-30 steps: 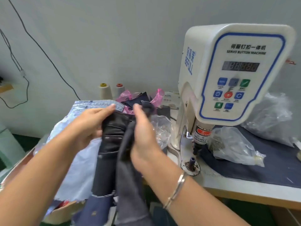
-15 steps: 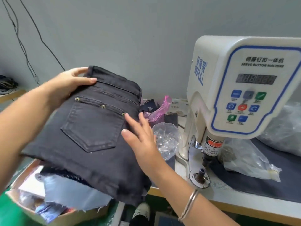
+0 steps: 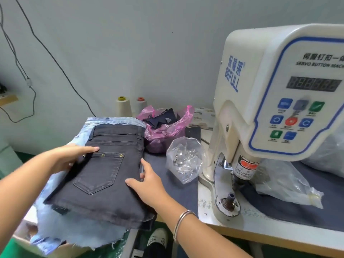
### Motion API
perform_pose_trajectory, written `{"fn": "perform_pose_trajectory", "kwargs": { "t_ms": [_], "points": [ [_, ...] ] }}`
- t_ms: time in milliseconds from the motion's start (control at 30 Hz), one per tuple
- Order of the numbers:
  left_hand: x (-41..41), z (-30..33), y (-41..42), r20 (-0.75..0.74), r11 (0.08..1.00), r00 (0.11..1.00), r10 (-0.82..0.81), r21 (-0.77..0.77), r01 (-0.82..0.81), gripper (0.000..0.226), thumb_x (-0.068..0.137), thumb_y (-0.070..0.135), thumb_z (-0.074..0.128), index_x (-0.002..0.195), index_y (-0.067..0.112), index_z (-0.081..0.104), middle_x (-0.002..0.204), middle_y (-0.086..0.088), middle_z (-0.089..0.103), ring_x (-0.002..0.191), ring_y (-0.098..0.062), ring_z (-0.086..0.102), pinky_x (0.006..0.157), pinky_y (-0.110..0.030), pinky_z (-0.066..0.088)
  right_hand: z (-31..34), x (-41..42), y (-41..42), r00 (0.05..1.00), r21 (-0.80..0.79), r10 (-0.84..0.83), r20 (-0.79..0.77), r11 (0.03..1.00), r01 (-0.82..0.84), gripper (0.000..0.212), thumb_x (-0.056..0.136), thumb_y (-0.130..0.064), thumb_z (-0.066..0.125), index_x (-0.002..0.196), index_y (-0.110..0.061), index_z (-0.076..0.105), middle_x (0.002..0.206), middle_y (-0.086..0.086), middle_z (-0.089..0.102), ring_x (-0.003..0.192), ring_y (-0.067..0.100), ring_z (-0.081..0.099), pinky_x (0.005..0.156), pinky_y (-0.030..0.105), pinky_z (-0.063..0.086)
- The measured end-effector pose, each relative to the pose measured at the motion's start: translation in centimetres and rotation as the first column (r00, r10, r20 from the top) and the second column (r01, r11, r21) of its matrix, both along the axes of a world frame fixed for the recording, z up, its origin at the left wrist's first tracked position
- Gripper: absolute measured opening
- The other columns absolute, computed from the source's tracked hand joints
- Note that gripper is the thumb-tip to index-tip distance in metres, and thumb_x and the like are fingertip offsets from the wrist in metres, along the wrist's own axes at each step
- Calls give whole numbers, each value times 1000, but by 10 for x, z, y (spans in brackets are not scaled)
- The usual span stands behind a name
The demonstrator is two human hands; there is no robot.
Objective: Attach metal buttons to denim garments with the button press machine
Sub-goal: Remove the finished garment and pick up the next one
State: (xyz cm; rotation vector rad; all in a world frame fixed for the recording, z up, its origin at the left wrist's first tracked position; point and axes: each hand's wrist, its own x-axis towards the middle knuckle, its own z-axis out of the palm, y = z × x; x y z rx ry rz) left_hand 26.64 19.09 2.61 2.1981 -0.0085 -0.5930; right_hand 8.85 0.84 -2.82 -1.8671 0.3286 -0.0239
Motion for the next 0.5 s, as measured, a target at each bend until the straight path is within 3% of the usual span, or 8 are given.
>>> {"fn": "perform_pose_trajectory", "kwargs": {
  "t_ms": [100,167,233,300,367,433,500],
  "points": [
    [-2,7,12,-50,996,997,-54,-73,51,48,86,30,67,125,5,56,113,-29,61,102,-36,57,93,-42,42,2,4,1,999,-14,9,36,1000,-9,74,88,-26,61,151,-30,21,94,-7,44,88,9,44,85,20,39],
    [-5,17,10,-17,986,998,-65,-156,61,39,85,19,64,119,0,61,110,-28,67,103,-39,64,99,-47,44,5,7,5,996,51,8,84,999,-12,70,90,-15,56,150,-30,23,81,-9,42,76,7,42,73,11,38],
    [-4,36,7,47,968,996,-70,-238,80,38,76,17,66,111,4,67,103,-21,71,91,-36,69,91,-45,51,17,10,11,983,100,-29,183,995,11,67,90,-8,54,149,-30,30,91,-7,48,79,6,45,72,5,37],
    [5,62,7,100,948,993,-62,-305,90,37,68,25,69,102,12,72,98,-19,73,81,-35,72,78,-45,56,37,16,18,955,165,-72,288,986,25,63,89,-6,54,146,-28,37,118,-11,53,102,-1,49,88,2,35],
    [21,85,9,225,949,974,-5,-305,76,38,71,28,71,107,16,71,103,-17,72,83,-34,70,79,-42,55,58,25,24,936,135,-71,346,990,26,61,89,-10,56,144,-29,39,135,-12,48,116,-1,45,102,12,33],
    [45,97,7,426,988,903,54,-154,13,50,81,31,72,127,16,58,114,-14,64,93,-32,63,87,-35,46,70,36,27,945,-18,-40,326,999,49,61,90,-18,57,146,-29,36,140,-2,39,121,11,43,107,23,31],
    [55,89,-3,564,989,826,4,119,-86,74,84,40,71,145,14,38,131,-18,54,114,-34,55,99,-38,40,66,43,27,965,-223,5,263,973,56,66,91,-34,56,149,-32,25,148,4,21,133,23,28,113,38,25]
  ]
}}
